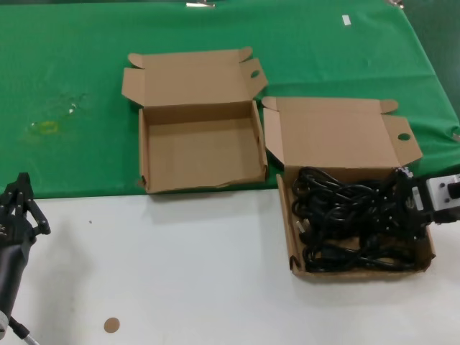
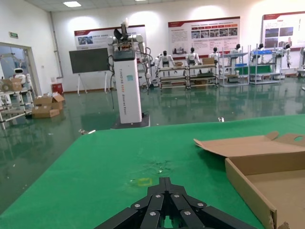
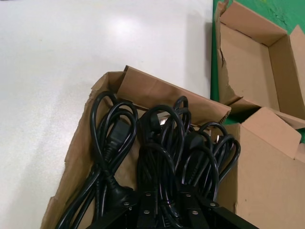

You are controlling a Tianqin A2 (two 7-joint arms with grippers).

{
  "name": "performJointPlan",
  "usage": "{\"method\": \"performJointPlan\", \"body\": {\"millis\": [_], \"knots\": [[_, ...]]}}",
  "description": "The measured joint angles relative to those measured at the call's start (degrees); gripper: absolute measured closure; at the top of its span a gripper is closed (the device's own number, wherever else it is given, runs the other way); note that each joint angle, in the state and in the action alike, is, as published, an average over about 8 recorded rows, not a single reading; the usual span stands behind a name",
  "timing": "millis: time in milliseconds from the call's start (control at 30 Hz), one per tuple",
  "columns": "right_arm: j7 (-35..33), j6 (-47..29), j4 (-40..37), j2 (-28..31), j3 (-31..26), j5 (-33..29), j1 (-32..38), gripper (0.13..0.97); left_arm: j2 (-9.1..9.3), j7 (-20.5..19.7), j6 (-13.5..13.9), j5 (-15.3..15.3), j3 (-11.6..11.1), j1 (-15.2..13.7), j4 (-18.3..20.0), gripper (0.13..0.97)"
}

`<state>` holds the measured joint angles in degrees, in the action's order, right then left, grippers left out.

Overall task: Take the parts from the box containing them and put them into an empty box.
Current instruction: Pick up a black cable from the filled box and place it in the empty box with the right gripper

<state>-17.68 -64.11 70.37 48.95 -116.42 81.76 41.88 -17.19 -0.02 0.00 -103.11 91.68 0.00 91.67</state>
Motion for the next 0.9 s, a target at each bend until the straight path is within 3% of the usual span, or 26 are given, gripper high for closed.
{"method": "performJointPlan", "body": {"millis": [500, 900], "knots": [[5.79, -3.70, 4.55, 2.09, 1.10, -0.35, 4.06, 0.891, 0.00, 0.00, 0.00, 0.00, 0.00, 0.00, 0.00, 0.953], [7.43, -2.87, 4.51, -5.66, -2.21, -5.56, 12.73, 0.892, 0.00, 0.00, 0.00, 0.00, 0.00, 0.00, 0.00, 0.953]]}}
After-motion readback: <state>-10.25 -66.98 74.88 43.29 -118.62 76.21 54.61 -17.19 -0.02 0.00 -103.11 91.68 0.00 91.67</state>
